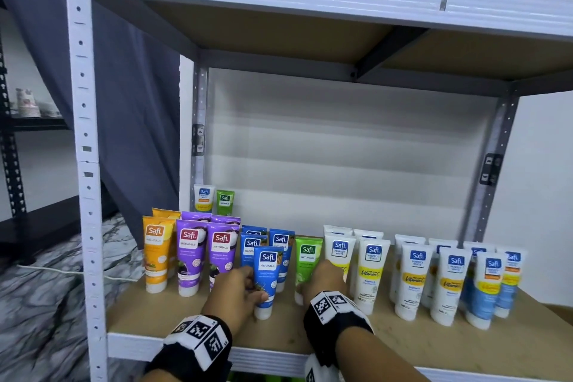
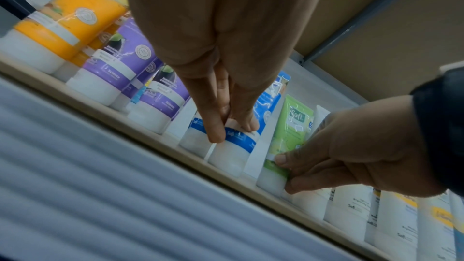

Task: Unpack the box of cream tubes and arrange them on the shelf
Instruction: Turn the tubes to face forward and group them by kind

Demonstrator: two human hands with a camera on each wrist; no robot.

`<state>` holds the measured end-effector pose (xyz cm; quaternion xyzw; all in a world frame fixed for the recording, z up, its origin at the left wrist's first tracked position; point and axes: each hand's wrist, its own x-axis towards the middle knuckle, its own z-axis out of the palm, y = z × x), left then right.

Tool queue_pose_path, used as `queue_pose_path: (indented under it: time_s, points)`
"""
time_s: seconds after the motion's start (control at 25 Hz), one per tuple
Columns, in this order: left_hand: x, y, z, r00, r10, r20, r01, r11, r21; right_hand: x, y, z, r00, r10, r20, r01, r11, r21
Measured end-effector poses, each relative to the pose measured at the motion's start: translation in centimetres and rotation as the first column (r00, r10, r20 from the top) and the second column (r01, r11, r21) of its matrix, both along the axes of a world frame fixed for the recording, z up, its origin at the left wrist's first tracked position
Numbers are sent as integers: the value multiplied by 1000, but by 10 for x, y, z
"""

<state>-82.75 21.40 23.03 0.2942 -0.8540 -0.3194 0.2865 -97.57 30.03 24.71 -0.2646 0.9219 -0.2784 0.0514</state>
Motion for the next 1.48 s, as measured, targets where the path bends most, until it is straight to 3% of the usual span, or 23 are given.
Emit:
queue_pose_path:
  time_s: [0.68, 1.48]
  points:
    - [-5, -9, 0, 995, 41, 95, -36, 998, -49, -1, -18, 1, 984, 26, -175, -3, 991, 134]
    - [-3, -8, -2, 996, 29, 79, -27, 999, -33, -2, -27, -4, 977, 21, -213, 16, 985, 171]
